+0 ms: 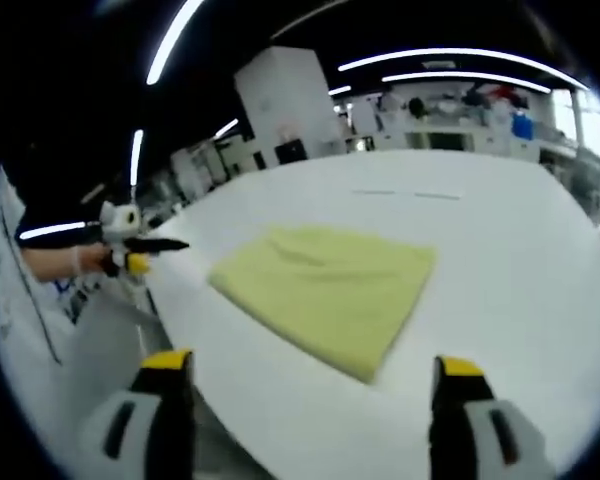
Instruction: Fold the garment on the visible template until the final outline fits inside the template.
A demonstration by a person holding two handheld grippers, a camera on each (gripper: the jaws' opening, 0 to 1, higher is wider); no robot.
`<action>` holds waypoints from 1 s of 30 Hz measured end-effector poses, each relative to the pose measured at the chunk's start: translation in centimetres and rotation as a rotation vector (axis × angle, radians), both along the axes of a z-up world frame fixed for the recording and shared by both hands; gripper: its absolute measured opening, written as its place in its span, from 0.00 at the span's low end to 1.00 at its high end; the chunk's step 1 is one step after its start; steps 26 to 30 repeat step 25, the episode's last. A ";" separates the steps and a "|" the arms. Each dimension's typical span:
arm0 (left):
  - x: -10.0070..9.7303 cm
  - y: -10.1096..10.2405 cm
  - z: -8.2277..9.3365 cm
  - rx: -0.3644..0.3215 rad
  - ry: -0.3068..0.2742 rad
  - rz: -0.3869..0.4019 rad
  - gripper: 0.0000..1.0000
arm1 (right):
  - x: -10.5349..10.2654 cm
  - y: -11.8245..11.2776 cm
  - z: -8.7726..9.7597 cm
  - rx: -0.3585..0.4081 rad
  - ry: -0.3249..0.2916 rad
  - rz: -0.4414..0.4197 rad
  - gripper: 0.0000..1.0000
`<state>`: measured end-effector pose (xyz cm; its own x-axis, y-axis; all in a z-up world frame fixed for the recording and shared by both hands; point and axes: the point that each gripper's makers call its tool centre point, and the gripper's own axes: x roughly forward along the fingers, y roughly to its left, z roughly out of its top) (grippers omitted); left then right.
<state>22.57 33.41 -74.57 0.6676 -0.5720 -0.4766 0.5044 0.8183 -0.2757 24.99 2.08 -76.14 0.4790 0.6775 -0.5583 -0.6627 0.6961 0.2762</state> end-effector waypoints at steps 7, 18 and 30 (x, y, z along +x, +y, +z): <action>-0.7 0.7 -0.1 0.004 -0.023 0.011 0.99 | -1.8 0.0 0.4 0.007 0.003 -0.055 0.99; -1.8 2.5 0.4 -0.047 -0.040 0.078 0.99 | -2.9 0.0 1.8 0.003 -0.017 -0.100 0.99; -2.1 2.5 0.8 -0.079 -0.054 0.115 0.99 | -2.7 -0.4 2.3 0.017 -0.035 -0.128 0.99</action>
